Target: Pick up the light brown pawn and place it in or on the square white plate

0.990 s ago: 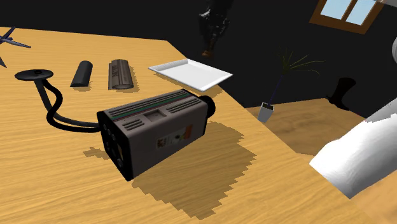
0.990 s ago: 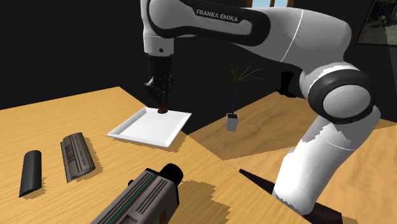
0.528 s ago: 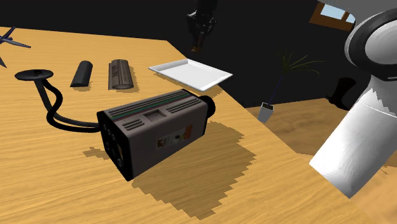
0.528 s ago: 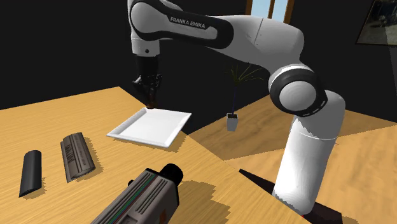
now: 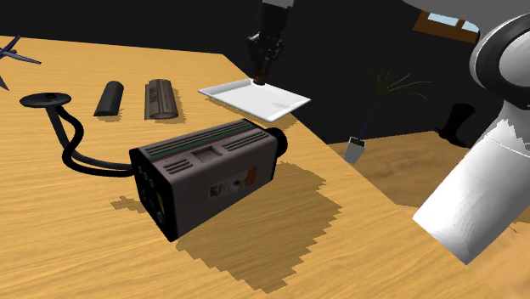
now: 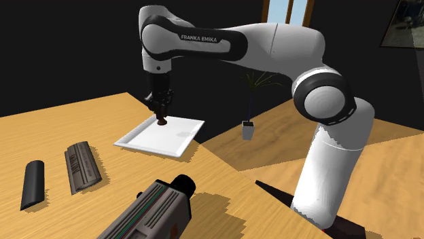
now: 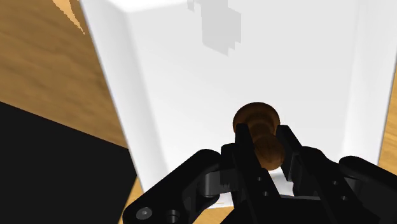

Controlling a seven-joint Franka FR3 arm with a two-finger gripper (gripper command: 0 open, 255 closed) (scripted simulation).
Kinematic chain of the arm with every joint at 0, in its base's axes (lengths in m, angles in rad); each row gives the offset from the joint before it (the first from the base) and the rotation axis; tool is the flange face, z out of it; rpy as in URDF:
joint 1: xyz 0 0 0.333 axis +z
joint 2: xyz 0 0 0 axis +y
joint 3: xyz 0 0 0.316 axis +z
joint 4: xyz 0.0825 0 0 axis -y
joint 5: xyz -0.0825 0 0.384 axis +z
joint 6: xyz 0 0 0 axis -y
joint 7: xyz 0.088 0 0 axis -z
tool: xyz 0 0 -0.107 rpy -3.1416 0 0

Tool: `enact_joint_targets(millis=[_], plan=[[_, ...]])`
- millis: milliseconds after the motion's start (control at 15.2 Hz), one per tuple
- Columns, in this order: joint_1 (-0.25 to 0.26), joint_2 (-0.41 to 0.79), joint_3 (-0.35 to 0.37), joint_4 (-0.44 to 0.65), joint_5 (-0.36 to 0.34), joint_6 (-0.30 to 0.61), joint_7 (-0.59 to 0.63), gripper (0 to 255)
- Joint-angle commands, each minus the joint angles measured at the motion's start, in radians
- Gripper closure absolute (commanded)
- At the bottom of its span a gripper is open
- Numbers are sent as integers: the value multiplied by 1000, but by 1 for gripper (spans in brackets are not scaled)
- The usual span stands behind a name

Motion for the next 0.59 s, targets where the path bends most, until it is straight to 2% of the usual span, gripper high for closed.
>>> enact_joint_targets(millis=[0, 264, 528], plan=[[-1, -11, -1, -40, 3, 30, -2, 255], [-2, -29, -2, -120, 8, 93, -7, 255], [-2, -29, -2, -120, 8, 93, -7, 255]])
